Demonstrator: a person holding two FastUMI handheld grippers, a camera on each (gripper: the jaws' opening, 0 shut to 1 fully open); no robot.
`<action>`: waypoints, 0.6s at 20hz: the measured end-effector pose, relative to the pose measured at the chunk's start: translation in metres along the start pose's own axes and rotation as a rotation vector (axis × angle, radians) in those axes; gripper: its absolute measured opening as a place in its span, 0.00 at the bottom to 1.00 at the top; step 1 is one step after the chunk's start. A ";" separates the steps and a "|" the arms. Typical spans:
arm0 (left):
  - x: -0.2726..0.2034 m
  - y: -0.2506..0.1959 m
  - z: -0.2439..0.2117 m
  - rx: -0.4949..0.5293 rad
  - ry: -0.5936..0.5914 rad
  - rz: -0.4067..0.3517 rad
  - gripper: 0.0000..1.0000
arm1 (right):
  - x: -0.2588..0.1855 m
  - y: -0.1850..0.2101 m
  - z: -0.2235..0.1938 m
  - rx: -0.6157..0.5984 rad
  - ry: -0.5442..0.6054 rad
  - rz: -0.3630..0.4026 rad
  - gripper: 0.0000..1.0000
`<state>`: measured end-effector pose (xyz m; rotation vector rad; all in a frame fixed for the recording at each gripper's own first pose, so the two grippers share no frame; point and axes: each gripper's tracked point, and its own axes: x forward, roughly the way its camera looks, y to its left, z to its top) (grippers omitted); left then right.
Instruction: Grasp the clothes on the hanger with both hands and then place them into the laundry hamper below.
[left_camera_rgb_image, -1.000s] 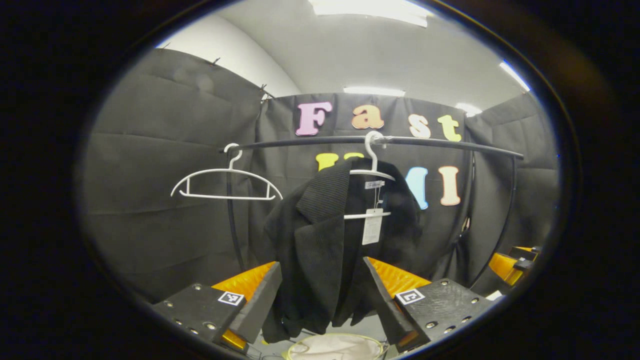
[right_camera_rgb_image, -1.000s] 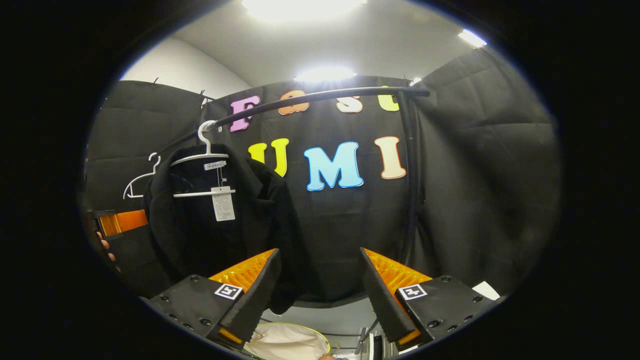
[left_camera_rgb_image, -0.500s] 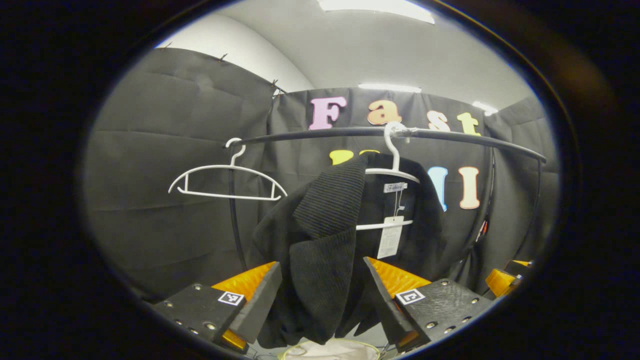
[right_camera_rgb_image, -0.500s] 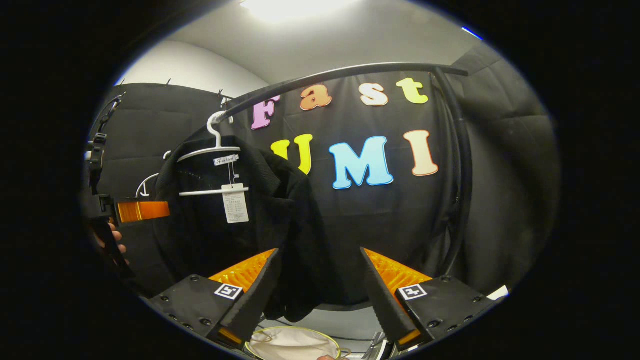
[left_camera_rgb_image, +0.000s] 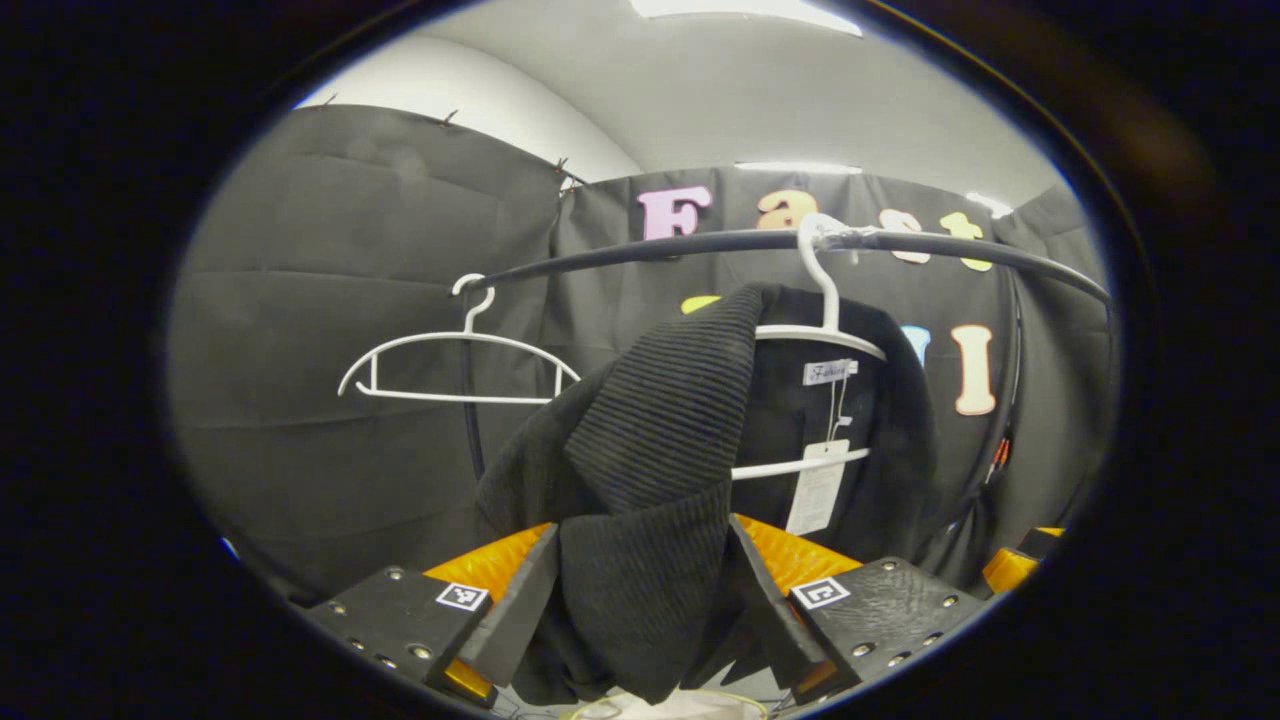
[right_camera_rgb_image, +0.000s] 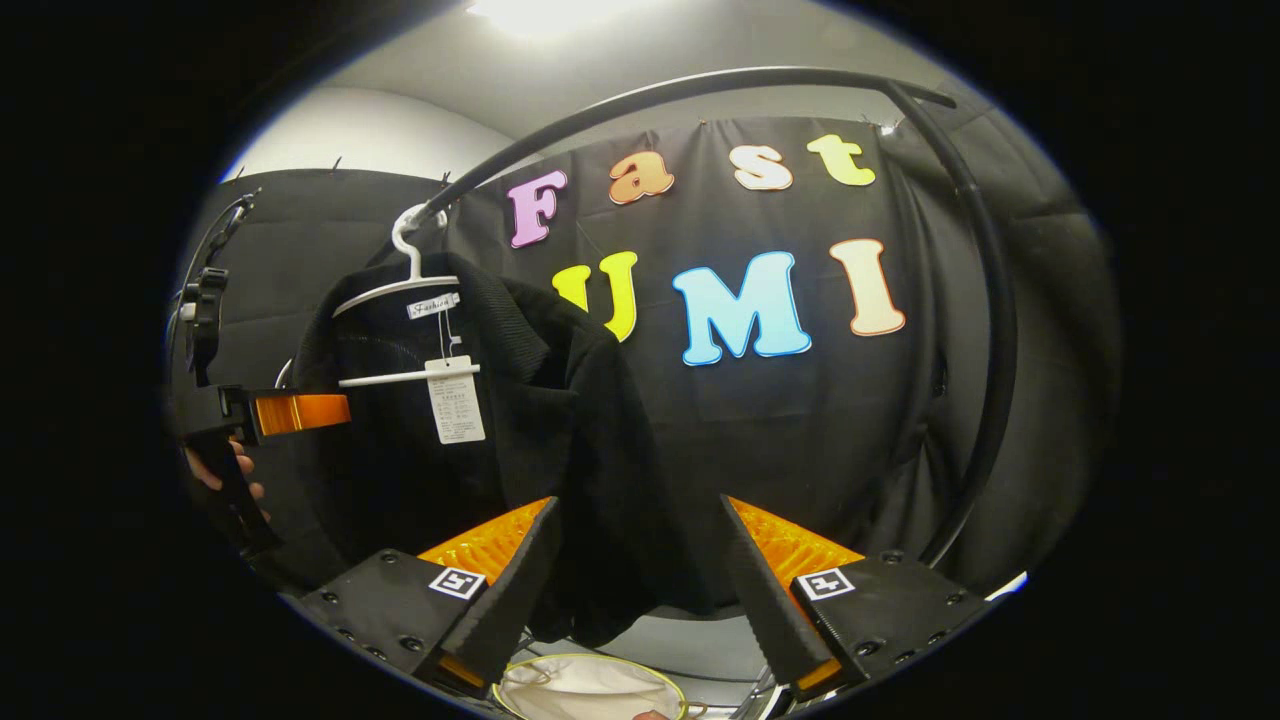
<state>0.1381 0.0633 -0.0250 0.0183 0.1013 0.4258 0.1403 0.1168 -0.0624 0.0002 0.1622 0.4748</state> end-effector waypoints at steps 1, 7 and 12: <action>0.003 0.002 0.000 0.003 -0.003 0.019 0.94 | 0.004 -0.002 -0.001 0.005 0.004 0.005 0.97; 0.015 0.013 0.005 -0.004 -0.026 0.111 0.70 | 0.028 -0.004 0.003 0.006 -0.002 0.043 0.92; 0.014 0.010 0.005 0.021 -0.030 0.104 0.20 | 0.044 0.008 0.000 0.011 0.018 0.131 0.93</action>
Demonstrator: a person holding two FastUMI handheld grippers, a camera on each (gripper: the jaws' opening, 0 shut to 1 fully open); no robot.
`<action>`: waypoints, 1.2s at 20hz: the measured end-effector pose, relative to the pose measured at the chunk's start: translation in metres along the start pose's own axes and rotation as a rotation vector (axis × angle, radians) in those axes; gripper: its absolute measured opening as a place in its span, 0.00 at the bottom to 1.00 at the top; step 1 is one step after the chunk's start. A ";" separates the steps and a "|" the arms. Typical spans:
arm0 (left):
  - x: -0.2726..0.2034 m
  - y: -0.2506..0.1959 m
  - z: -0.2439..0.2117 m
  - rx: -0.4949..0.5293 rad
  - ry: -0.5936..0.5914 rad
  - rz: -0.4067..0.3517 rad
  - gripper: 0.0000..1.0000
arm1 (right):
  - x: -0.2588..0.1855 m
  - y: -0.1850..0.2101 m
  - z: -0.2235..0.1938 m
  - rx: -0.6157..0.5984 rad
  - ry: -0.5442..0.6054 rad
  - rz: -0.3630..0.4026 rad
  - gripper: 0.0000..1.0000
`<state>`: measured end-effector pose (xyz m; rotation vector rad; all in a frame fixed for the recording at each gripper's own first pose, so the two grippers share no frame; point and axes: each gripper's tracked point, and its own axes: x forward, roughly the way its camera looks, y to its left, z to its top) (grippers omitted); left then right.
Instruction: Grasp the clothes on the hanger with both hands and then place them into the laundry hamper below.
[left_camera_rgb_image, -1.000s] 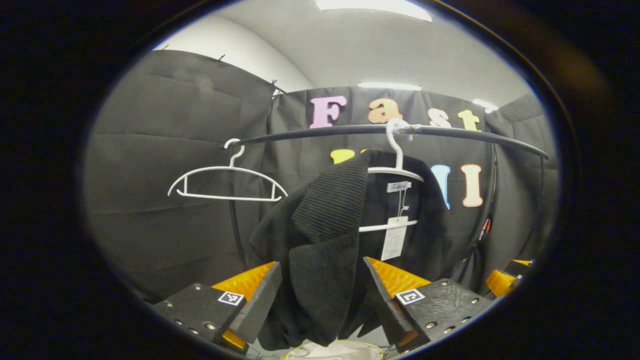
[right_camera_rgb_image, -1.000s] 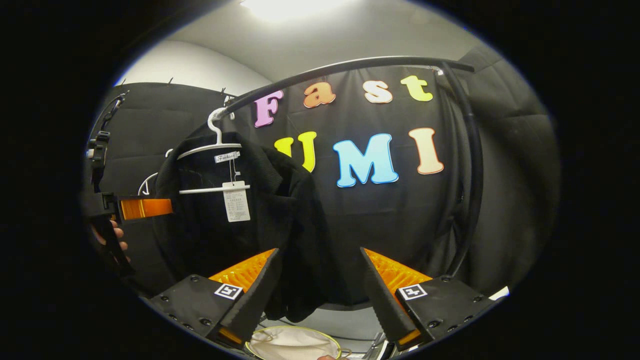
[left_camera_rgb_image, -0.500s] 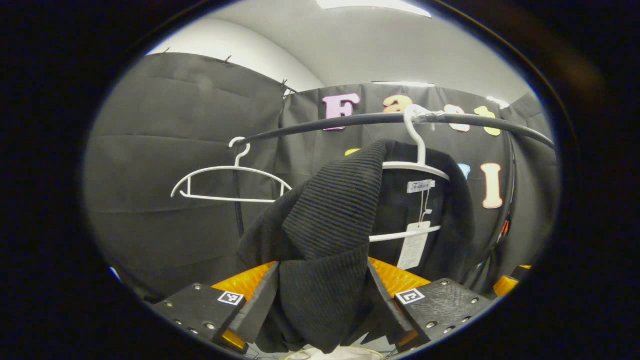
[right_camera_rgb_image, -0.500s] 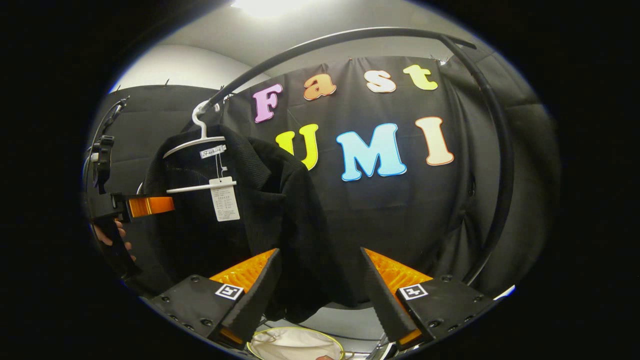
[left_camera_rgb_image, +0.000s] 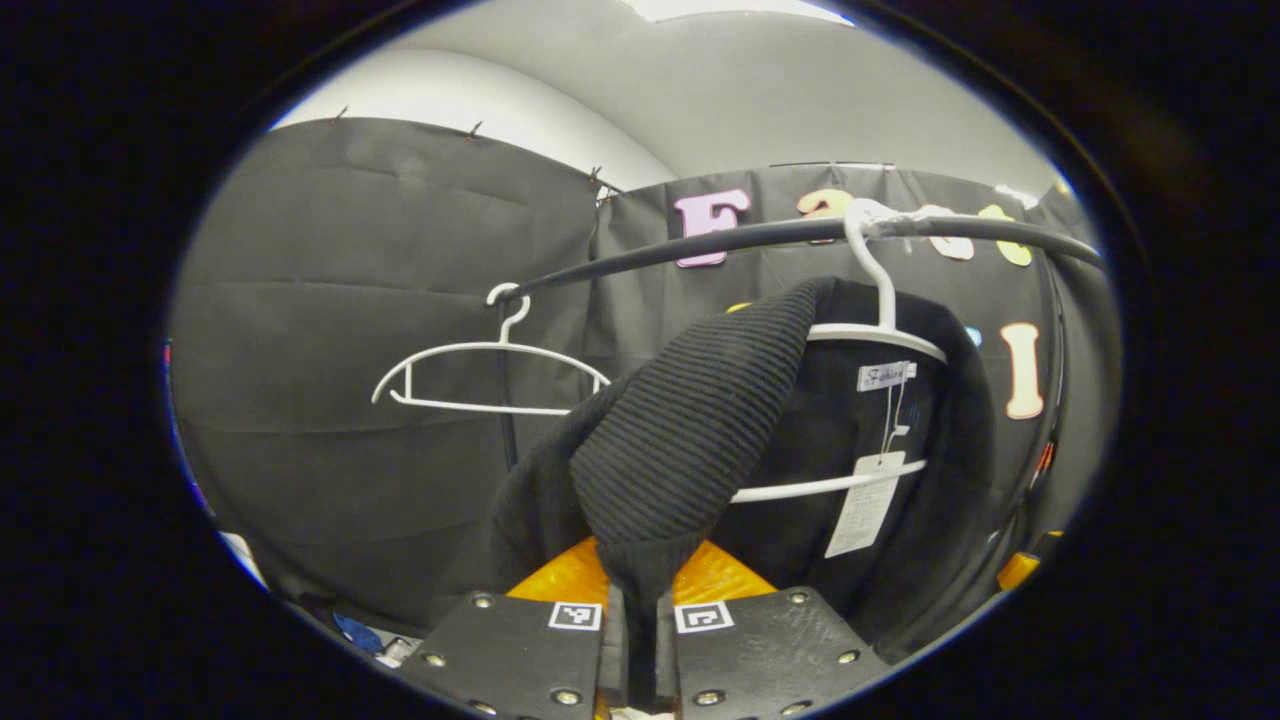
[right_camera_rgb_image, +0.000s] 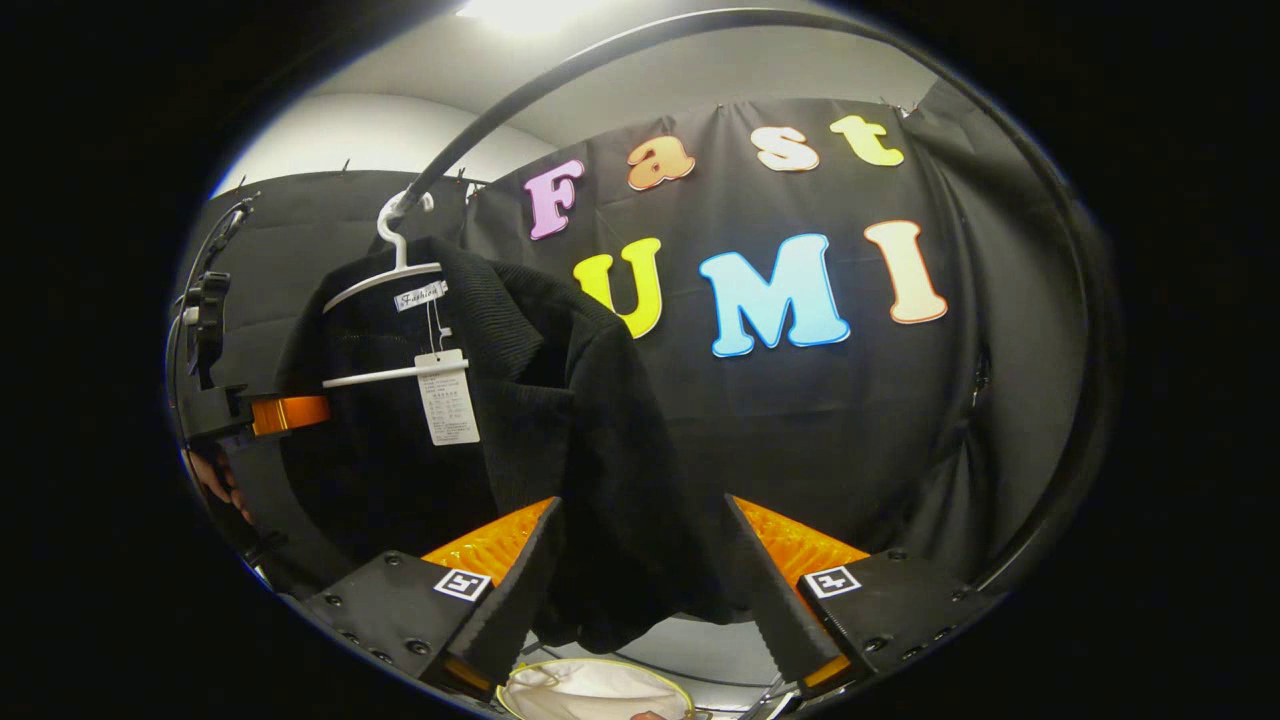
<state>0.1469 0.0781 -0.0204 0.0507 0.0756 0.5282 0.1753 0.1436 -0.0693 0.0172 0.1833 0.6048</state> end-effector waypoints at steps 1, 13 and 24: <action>-0.003 0.001 -0.001 -0.014 -0.004 0.015 0.10 | 0.004 0.006 0.007 0.007 -0.016 0.031 0.98; -0.035 0.005 0.035 -0.105 -0.023 -0.006 0.01 | 0.029 0.071 0.021 -0.018 -0.025 0.200 0.98; -0.051 -0.012 0.038 -0.131 -0.011 -0.189 0.00 | 0.080 0.089 0.039 -0.045 -0.052 0.042 0.98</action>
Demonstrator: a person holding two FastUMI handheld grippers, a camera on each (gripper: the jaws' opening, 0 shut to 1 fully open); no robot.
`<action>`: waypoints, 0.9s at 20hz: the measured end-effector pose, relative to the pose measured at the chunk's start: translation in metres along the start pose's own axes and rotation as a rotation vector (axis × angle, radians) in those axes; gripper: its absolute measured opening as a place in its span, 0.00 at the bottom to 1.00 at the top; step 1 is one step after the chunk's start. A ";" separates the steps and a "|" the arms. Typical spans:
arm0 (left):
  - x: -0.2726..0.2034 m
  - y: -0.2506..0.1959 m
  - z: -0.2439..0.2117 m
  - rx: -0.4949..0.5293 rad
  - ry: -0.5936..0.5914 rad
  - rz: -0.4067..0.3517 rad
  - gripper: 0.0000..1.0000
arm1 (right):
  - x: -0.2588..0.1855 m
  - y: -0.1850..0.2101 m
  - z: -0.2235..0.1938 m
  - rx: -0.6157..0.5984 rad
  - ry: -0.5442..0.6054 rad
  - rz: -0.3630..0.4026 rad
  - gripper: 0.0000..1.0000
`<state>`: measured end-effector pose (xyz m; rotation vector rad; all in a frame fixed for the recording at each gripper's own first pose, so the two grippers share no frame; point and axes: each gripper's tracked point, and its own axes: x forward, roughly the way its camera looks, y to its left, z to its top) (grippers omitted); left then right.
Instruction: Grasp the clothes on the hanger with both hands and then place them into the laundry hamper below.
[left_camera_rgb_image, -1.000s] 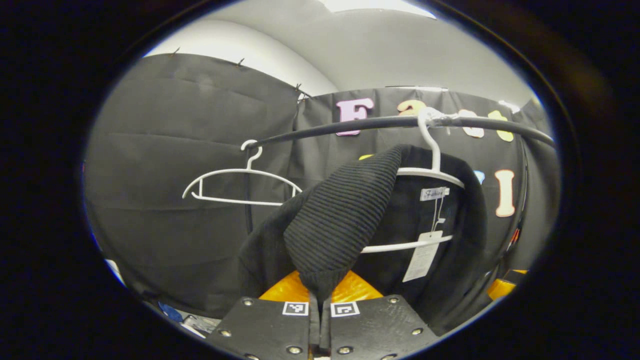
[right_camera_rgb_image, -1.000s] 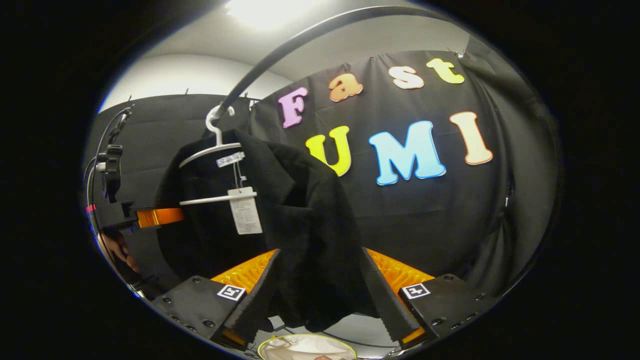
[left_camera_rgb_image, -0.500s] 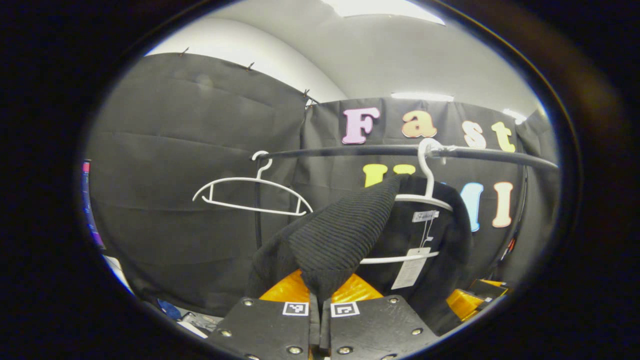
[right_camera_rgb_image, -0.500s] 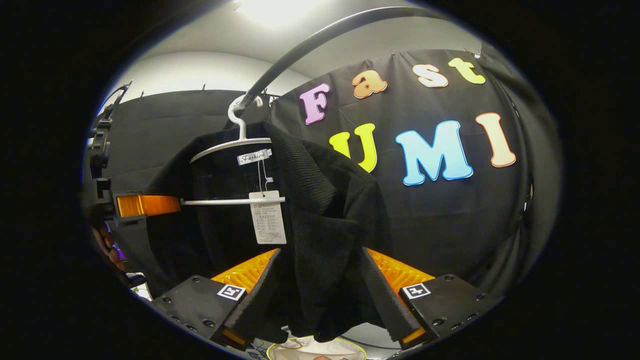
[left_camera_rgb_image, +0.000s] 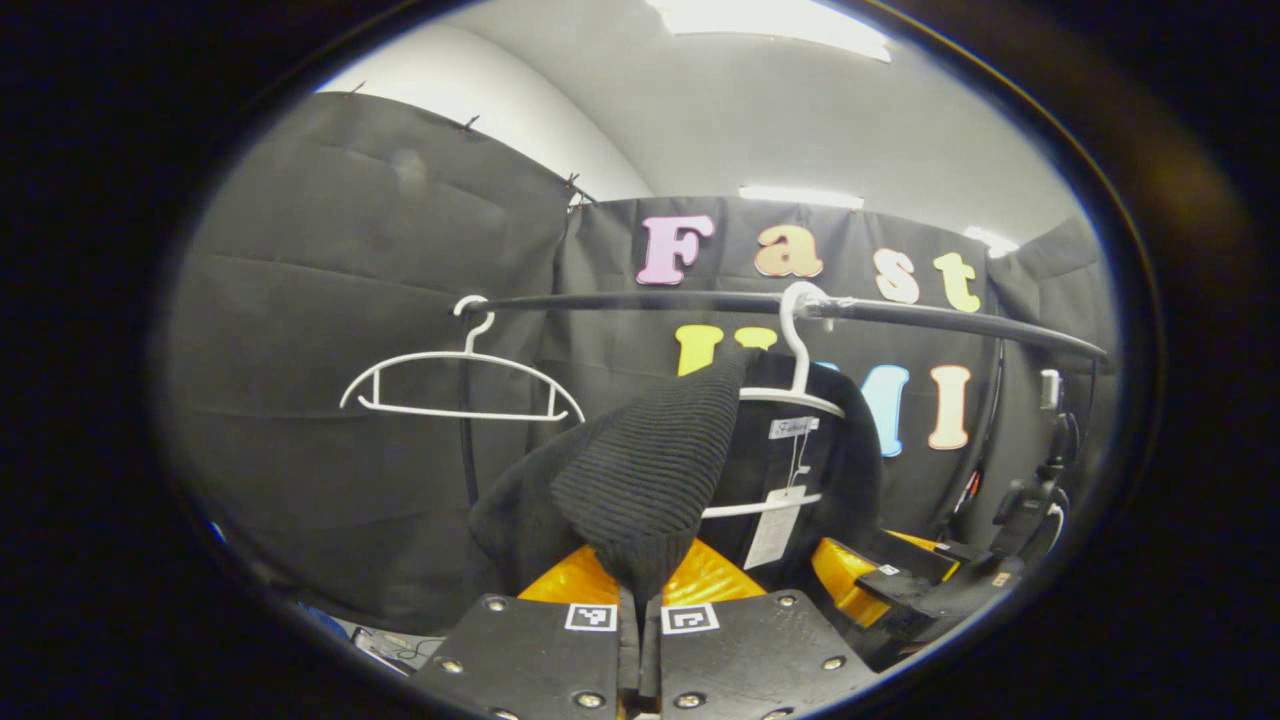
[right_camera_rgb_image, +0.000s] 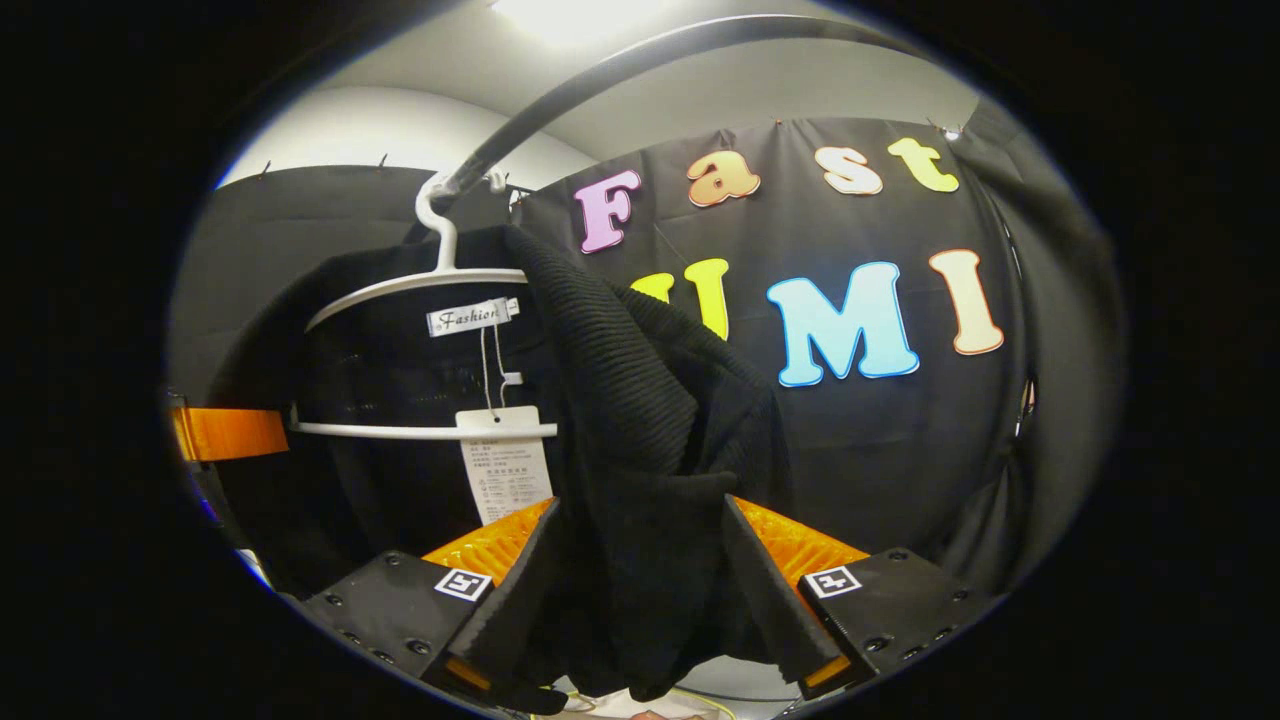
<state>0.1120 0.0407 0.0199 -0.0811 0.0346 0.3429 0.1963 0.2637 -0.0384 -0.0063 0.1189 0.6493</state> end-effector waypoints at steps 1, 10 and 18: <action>0.002 -0.001 -0.002 -0.017 -0.002 -0.009 0.01 | 0.004 0.006 0.000 0.004 0.002 0.004 0.98; 0.015 -0.002 -0.023 -0.042 0.022 -0.065 0.00 | 0.038 -0.003 0.001 -0.073 -0.023 -0.053 0.98; 0.005 -0.006 -0.015 0.009 0.003 -0.088 0.00 | 0.048 -0.007 0.002 -0.107 -0.030 -0.046 0.77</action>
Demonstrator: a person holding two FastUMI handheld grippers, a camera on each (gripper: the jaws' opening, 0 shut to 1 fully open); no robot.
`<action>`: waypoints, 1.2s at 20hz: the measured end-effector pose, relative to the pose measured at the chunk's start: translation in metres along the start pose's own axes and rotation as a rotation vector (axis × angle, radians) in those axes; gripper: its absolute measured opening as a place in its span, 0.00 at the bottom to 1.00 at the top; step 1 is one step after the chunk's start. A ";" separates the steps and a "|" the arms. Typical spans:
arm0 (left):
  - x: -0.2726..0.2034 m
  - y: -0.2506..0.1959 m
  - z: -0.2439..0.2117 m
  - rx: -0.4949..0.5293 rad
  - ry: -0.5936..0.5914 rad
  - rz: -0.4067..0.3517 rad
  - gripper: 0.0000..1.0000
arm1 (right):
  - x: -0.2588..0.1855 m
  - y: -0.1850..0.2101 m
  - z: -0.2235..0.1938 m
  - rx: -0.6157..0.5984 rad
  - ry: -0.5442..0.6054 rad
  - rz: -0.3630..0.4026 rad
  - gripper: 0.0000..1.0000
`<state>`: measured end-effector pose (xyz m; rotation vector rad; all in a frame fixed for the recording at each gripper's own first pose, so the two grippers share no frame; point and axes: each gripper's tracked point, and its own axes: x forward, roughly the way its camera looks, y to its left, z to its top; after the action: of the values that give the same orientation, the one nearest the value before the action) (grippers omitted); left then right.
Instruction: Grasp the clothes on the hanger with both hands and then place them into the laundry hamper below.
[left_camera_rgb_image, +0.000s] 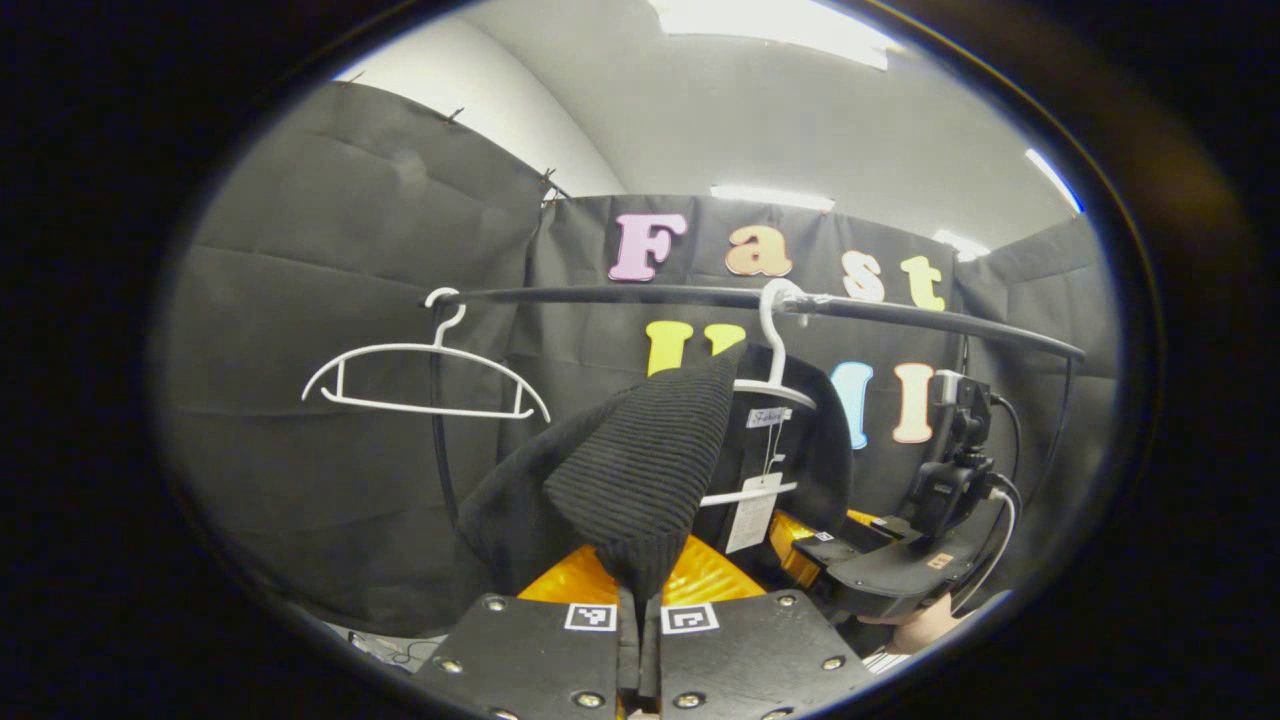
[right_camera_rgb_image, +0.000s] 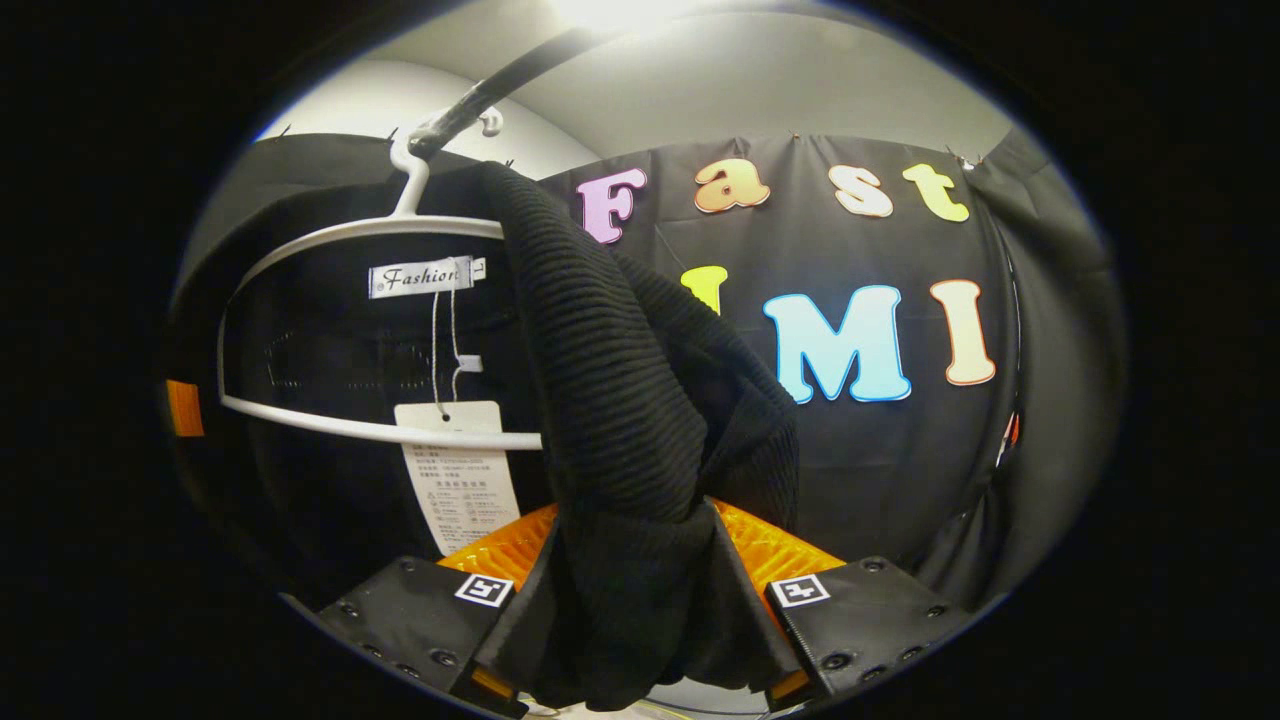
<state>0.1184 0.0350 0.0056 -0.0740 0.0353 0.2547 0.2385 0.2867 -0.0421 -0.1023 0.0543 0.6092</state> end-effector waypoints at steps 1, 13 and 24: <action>0.000 0.001 0.001 -0.006 -0.002 -0.003 0.00 | 0.003 -0.003 -0.004 -0.002 -0.002 0.000 0.77; -0.013 0.001 0.015 0.038 -0.036 -0.045 0.00 | 0.010 -0.031 0.019 0.097 -0.067 0.047 0.01; -0.014 0.030 0.057 0.057 -0.131 -0.040 0.00 | 0.008 -0.070 0.057 0.033 -0.195 -0.067 0.02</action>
<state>0.0988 0.0654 0.0611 -0.0014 -0.0887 0.2181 0.2864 0.2409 0.0192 -0.0123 -0.1270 0.5487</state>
